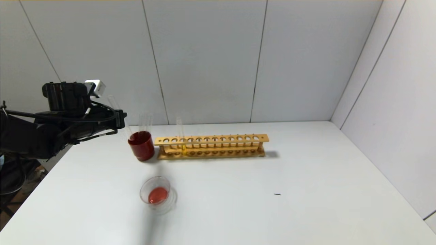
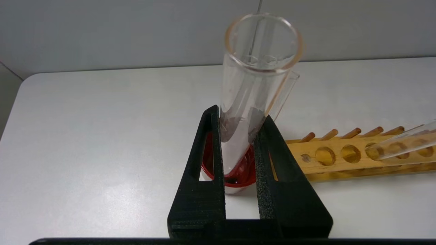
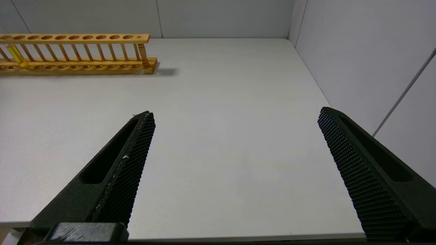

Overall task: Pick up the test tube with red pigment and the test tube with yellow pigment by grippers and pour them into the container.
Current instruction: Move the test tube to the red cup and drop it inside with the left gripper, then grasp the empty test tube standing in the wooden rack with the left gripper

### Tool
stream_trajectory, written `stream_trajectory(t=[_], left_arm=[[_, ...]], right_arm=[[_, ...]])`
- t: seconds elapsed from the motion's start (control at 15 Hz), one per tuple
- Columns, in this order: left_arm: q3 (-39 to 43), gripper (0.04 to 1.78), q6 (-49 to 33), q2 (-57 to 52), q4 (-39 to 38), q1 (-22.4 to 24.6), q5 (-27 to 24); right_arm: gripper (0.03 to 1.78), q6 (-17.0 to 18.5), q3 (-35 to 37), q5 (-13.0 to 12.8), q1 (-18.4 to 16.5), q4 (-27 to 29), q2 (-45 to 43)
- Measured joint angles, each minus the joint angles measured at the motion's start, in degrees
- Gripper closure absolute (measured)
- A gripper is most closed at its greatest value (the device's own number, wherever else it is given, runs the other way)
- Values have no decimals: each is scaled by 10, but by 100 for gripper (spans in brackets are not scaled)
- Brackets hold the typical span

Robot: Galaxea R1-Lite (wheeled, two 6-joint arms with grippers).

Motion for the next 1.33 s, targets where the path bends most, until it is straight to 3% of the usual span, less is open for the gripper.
stream_trajectory(t=[0.8,1.07,1.33], left_arm=[[-6,147,0,81,-36,2,1],[-6,110,0,91,-36,0,0],[-5,43,-1,92,-36,-1,1]], right_arm=[[6,0,0,0,0,0,0],[6,0,0,0,0,0,0],[6,0,0,0,0,0,0]])
